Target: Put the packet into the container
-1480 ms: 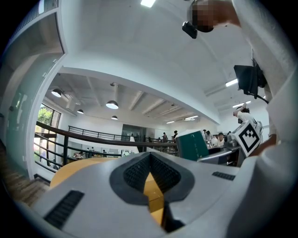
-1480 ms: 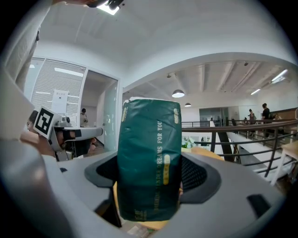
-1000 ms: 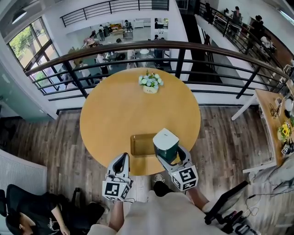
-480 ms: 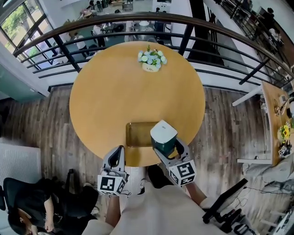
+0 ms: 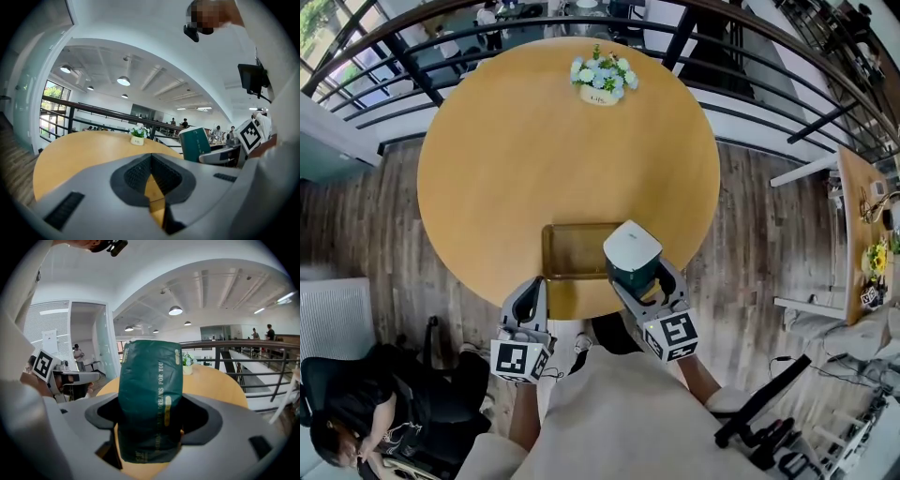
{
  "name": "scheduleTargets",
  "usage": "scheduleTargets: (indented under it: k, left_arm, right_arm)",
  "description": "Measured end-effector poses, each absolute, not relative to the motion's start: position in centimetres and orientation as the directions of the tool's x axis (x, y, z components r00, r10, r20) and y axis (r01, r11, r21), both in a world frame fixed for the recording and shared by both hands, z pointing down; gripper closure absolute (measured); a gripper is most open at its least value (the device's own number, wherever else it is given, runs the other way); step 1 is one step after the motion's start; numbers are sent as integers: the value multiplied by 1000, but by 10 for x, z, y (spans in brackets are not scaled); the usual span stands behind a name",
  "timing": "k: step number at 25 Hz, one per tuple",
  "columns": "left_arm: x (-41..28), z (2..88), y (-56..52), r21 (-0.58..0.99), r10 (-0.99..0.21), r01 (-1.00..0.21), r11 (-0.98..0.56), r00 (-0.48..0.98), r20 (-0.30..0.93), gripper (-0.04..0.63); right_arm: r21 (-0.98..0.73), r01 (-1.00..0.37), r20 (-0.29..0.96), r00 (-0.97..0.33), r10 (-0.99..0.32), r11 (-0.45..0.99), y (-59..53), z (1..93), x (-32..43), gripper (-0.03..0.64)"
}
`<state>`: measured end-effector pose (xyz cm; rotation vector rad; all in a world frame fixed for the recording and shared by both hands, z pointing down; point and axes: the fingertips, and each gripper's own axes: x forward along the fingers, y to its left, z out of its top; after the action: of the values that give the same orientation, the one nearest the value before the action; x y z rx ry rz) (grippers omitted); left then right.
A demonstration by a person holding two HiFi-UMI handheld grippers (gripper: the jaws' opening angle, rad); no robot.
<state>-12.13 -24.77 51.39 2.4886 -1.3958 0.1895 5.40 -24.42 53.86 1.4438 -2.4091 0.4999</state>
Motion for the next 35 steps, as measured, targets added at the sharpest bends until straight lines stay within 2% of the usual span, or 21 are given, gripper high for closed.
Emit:
scheduleTargets:
  k: [6, 15, 18, 23, 28, 35]
  left_arm:
    - [-122, 514, -249, 187, -819, -855, -485, 518, 246, 591]
    - [-138, 515, -241, 202, -838, -872, -447, 487, 248, 591]
    - [-140, 512, -242, 204, -845, -875, -439, 479, 236, 590]
    - [-141, 511, -239, 201, -849, -878, -434, 474, 232, 590]
    - [-145, 508, -235, 215, -858, -883, -417, 461, 228, 590]
    - [-159, 506, -233, 226, -876, -896, -383, 430, 218, 591]
  right_arm:
    - [57, -865, 454, -423, -784, 499, -254, 539, 43, 229]
    - [452, -711, 504, -295, -812, 539, -259, 552, 19, 229]
    - [567, -626, 517, -235, -823, 535, -259, 560, 17, 229]
    - [771, -356, 516, -135, -846, 528, -257, 576, 10, 229]
    - [809, -265, 525, -79, -847, 525, -260, 585, 2, 229]
    - [775, -248, 577, -96, -811, 581, -268, 593, -3, 229]
